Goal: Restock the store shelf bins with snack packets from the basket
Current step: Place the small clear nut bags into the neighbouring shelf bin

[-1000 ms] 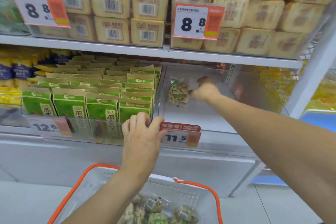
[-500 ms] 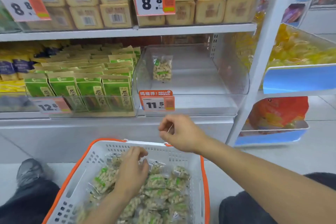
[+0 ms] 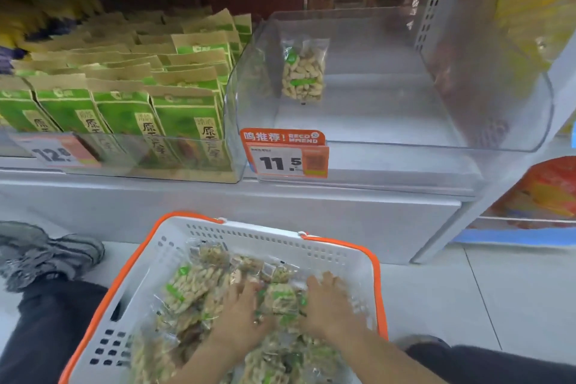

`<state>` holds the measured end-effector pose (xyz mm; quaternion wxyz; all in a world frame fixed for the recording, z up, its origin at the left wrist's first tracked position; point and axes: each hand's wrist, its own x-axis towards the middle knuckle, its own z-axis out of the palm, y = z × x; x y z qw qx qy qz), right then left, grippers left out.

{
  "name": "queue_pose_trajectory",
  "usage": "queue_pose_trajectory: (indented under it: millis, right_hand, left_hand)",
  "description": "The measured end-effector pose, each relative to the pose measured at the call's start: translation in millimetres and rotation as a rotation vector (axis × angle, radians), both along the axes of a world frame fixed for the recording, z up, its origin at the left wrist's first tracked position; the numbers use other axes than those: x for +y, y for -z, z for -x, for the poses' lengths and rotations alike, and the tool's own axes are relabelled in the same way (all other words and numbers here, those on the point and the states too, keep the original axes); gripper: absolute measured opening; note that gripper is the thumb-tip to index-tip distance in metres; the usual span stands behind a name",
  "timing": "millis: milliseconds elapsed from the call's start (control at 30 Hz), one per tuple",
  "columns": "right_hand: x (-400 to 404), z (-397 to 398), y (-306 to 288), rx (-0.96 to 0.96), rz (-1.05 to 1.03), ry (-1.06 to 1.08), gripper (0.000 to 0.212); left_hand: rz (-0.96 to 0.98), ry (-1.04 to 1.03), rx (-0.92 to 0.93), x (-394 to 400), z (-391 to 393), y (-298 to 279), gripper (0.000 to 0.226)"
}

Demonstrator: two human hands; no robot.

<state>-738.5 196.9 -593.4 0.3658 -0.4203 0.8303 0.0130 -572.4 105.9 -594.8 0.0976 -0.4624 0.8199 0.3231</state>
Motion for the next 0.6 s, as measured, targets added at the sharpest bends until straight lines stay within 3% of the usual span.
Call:
queue_pose_trajectory:
  millis: [133,267,300,400,600]
  right_hand:
    - [-7.1,-0.5,26.1,0.145,-0.017,-0.044,0.071]
    - [-24.6,9.4,36.2,0.315,0.17,0.047,0.051]
    - [-23.6,12.1,38.9,0.339,0.134,0.002,0.048]
    - [-11.8,11.4,39.4,0.286,-0.051,-0.124,0.046]
    - [-9.6,10.7,14.7,0.154,0.073,-0.021,0.039]
  left_hand:
    - [-0.145,-0.07,-0.136,-1.4,8.8,28.0,0.094]
    - [-0.162,-0.135,-0.174,4.0,26.6,34.5,0.075]
    - [-0.161,-0.15,-0.188,4.7,29.0,34.2,0.069]
    - [-0.151,-0.191,-0.168,7.5,28.6,34.6,0.059]
    - [-0.129,-0.317,-0.018,21.1,20.6,32.1,0.039]
